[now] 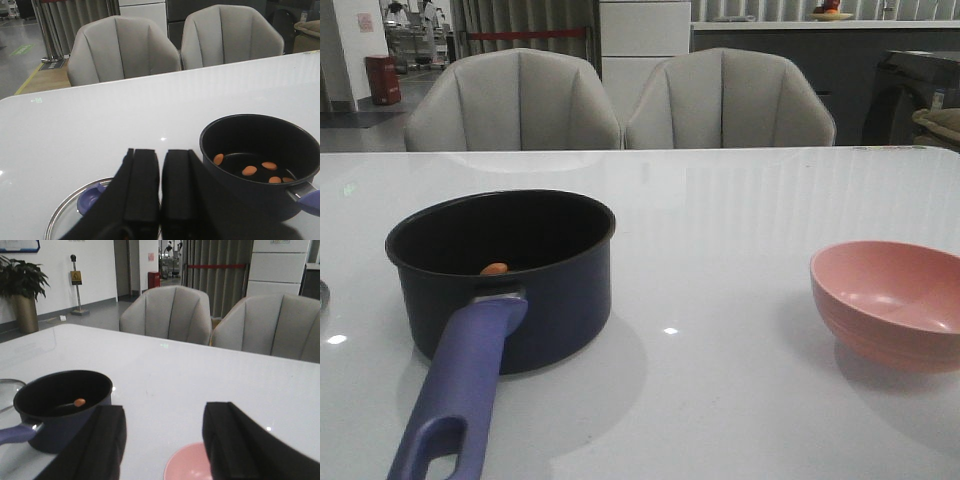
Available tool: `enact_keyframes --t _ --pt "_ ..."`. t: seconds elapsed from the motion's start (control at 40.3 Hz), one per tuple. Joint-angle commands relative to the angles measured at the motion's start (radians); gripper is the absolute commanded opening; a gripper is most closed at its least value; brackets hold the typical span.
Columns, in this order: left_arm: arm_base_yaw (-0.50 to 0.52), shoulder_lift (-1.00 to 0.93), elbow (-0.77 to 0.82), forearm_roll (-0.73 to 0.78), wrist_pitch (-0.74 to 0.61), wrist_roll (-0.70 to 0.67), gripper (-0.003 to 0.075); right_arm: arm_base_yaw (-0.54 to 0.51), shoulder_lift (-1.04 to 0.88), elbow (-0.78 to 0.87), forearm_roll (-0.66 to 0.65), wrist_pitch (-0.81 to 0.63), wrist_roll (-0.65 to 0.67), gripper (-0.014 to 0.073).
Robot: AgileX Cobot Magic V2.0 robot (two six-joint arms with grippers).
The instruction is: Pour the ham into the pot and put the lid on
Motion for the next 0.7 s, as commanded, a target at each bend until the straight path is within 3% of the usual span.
enact_keyframes --t 0.0,0.124,0.372,0.67 --pt "-0.007 0.012 -0.027 -0.004 -0.072 -0.003 0.0115 0.001 0.008 -0.011 0.007 -0.056 -0.008 0.0454" --pt "-0.007 0.012 -0.027 -0.037 -0.072 -0.003 0.0115 0.001 0.008 -0.011 0.007 -0.055 -0.008 0.0375" --pt "-0.007 0.012 -0.027 -0.042 -0.072 -0.003 0.0115 0.001 0.008 -0.011 0.007 -0.051 -0.008 0.0131" --pt "-0.007 0.012 -0.027 -0.042 -0.072 -0.003 0.0115 0.001 0.008 -0.011 0.007 -0.051 -0.008 0.0136"
